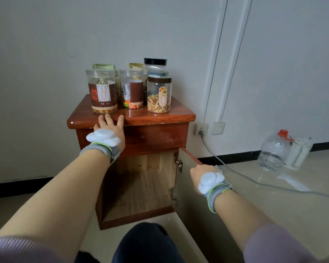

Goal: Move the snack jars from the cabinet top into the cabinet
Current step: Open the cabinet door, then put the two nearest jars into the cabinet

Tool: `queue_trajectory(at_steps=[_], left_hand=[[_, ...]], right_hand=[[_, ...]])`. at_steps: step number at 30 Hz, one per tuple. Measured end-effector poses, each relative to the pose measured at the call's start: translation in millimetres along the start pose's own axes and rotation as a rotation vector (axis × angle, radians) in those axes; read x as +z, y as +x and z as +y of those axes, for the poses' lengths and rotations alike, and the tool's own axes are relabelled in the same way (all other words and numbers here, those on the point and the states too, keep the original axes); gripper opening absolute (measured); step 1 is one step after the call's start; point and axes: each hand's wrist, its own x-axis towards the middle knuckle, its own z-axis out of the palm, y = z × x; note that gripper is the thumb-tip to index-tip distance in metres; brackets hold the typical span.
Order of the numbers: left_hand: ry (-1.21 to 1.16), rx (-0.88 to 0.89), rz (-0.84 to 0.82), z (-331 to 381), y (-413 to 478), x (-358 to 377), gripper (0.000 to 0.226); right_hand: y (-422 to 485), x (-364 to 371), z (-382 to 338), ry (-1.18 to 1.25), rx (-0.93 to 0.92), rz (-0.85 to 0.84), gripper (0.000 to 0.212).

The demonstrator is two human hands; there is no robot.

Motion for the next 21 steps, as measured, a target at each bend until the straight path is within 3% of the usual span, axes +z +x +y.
queue_trajectory(at_steps=[3,7,11,13,15,18,21], left_hand=[[0.148,0.019,-0.068,-1,5,-14,0.069],[0.045,0.047,-0.047,-11,11,-32,0.046],[-0.275,0.078,0.246,-30,23,-32,0.037],[-0.413,0.023,0.413,-36,29,-33,0.041],[-0.526,-0.051,0.487,-36,39,-37,0.062],[-0.668,-0.131,0.497,-35,59,-48,0.092],[-0.744,-0.159,0.427,-38,80,-56,0.100]], right_hand=[[9,-15,5,0.142,-0.008,0.175,0.026],[33,-61,8,0.262,-0.044,0.455,0.023],[69,-112,6,0.499,-0.057,0.812,0.040],[86,-130,1,0.723,-0.083,0.859,0.063],[102,-142,-5,0.868,-0.128,0.861,0.084],[124,-163,-13,1.034,-0.203,0.811,0.105],[144,-175,-19,1.178,-0.178,0.757,0.109]])
